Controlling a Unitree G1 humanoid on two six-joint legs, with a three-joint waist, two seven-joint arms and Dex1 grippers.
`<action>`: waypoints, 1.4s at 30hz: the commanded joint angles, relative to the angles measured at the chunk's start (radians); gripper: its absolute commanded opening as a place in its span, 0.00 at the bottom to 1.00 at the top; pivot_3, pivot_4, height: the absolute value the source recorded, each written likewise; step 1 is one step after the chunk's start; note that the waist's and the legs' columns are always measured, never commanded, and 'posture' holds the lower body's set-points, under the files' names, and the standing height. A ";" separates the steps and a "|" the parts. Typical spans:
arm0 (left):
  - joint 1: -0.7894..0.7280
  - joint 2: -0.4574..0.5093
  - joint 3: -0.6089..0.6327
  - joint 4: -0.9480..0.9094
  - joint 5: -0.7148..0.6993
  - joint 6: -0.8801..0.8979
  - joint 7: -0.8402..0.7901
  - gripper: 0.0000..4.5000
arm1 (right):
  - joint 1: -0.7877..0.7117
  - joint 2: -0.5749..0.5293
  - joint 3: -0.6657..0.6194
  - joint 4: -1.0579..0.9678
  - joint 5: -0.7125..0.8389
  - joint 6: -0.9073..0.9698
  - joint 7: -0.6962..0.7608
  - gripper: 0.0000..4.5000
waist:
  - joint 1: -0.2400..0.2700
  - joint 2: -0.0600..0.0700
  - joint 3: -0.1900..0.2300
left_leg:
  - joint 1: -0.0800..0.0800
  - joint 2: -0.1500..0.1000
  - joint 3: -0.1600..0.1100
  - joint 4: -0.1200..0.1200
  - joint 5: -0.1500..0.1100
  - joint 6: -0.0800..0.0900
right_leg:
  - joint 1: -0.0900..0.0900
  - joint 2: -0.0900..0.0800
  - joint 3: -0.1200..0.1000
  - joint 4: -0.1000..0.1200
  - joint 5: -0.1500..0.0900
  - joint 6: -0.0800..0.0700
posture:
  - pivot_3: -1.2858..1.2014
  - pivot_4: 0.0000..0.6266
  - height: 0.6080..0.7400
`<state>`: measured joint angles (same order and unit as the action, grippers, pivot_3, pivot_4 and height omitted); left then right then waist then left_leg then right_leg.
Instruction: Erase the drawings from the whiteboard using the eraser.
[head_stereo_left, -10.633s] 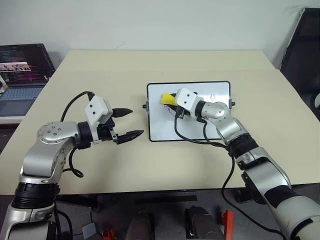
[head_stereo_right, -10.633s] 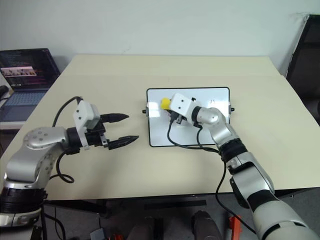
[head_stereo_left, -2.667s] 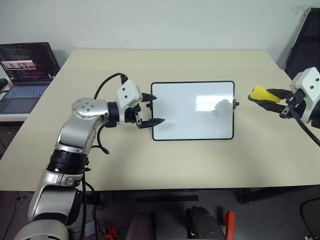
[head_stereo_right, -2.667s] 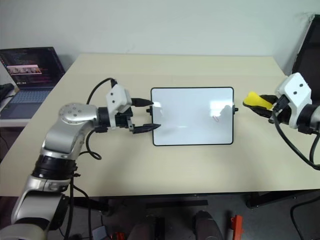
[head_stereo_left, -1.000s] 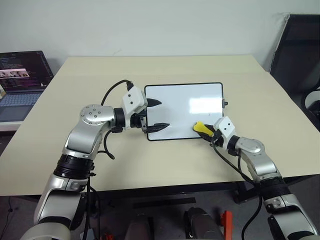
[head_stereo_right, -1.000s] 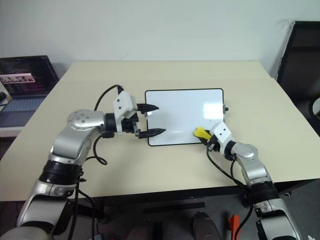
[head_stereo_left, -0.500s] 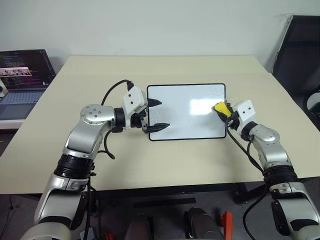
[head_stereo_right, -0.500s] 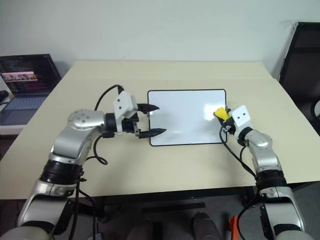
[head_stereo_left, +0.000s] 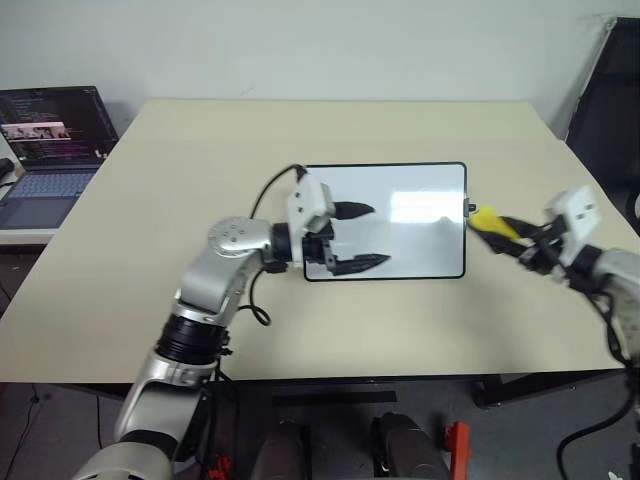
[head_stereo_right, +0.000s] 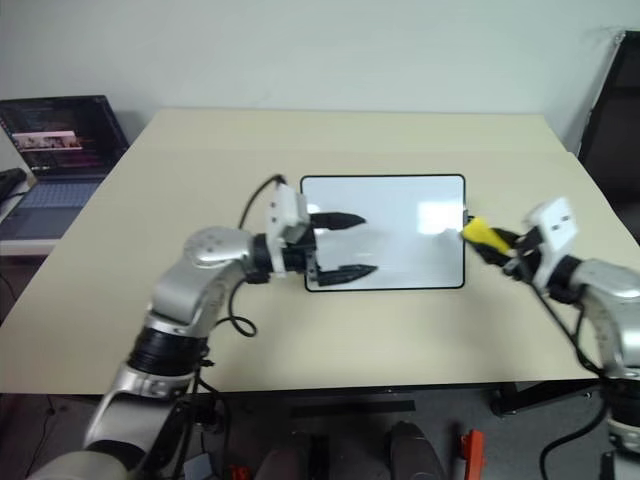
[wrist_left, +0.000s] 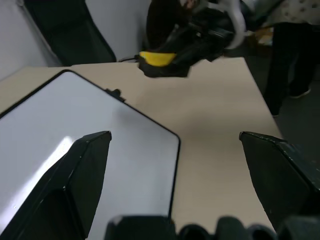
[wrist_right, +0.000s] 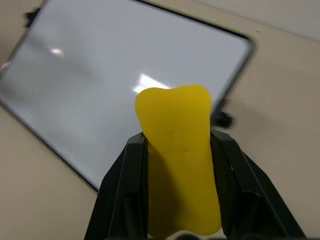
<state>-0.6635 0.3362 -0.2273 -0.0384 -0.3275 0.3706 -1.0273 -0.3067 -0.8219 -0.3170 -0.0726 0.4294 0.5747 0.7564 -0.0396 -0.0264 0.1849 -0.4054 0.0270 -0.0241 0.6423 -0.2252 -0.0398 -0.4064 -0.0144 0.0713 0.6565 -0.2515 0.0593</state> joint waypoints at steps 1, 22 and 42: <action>-0.037 -0.083 -0.033 0.031 0.004 -0.012 0.038 1.00 | 0.031 -0.044 -0.045 0.069 -0.044 0.035 -0.049 0.29 | 0.006 0.000 0.000 | 0.000 0.000 0.000 0.000 0.000 0.000 | 0.000 0.000 0.000 -0.001 0.000 0.000 | 0.52 0.24 1.00; -0.074 -0.198 -0.135 0.138 0.104 -0.045 0.049 1.00 | -0.191 -0.026 0.083 0.689 -0.224 -0.065 -0.125 0.45 | -0.014 0.004 0.000 | 0.000 -0.001 0.001 0.000 0.000 0.000 | 0.000 0.000 0.001 -0.001 0.000 0.001 | 0.52 0.24 1.00; -0.017 0.090 0.448 0.078 -0.005 0.065 0.431 1.00 | -0.180 0.207 -0.051 0.349 -0.135 -0.202 -0.295 0.99 | -0.018 0.004 0.001 | 0.003 0.001 0.000 0.000 0.000 0.000 | 0.002 0.001 0.001 0.001 -0.001 0.001 | 0.52 0.24 1.00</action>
<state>-0.6804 0.4267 0.1904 0.0222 -0.3538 0.4660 -0.6660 -0.4678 -0.6262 -0.3344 0.2822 0.2793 0.4223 0.5022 -0.0572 -0.0226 0.1856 -0.4025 0.0272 -0.0236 0.6425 -0.2255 -0.0399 -0.4047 -0.0143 0.0721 0.6578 -0.2519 0.0602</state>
